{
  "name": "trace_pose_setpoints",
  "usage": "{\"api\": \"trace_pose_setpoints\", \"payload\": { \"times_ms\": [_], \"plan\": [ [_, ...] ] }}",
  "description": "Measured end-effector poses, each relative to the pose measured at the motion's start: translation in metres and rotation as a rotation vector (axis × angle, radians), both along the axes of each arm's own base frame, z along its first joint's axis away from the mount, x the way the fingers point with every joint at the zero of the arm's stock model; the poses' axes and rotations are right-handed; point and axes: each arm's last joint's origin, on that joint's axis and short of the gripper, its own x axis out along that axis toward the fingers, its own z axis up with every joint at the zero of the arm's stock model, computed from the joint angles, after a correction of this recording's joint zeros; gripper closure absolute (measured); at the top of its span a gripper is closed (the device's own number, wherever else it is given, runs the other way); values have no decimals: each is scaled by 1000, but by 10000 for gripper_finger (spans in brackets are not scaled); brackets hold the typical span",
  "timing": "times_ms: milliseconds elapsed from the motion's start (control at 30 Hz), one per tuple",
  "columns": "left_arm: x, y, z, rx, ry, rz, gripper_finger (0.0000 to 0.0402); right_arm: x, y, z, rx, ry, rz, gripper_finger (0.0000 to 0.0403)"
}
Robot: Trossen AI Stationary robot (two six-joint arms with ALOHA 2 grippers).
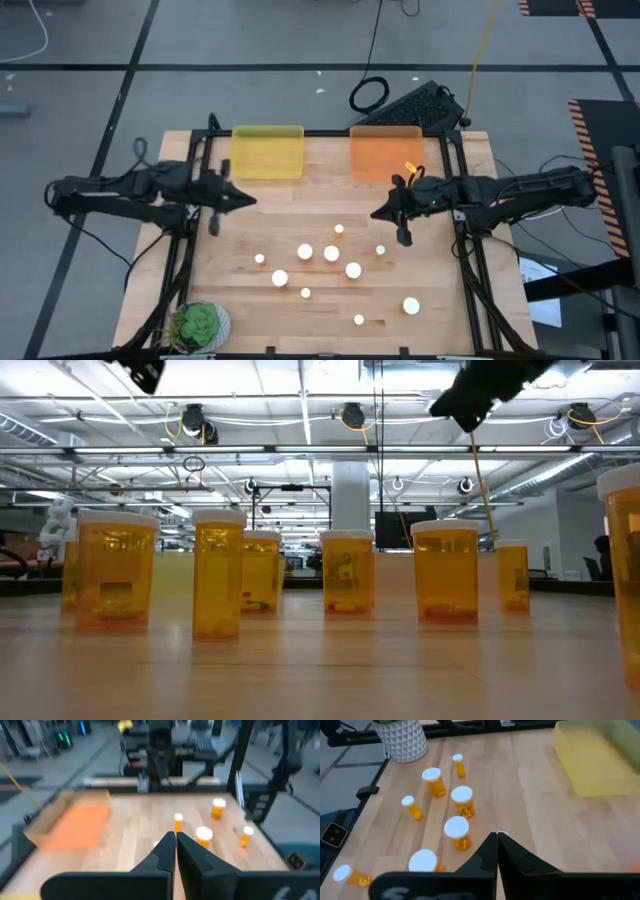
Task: Pick and place medicine bottles into bin by pill shape (circle, oval)
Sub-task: Put the big yellow pill bottle into the transparent orange bin
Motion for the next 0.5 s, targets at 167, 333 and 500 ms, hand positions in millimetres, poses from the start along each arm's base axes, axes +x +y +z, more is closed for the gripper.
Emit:
{"api": "trace_pose_setpoints", "payload": {
  "times_ms": [167, 333, 500],
  "plan": [
    [31, -3, -21, -8, 150, -11, 382, -2, 3, -17, 30, 22, -6, 403],
    [54, -5, -40, 1, 252, -7, 382, -2, 6, -19, 47, 32, -28, 403],
    [65, -3, -45, 12, 259, 5, 382, -4, 18, -17, 95, 62, -9, 402]
  ]
}}
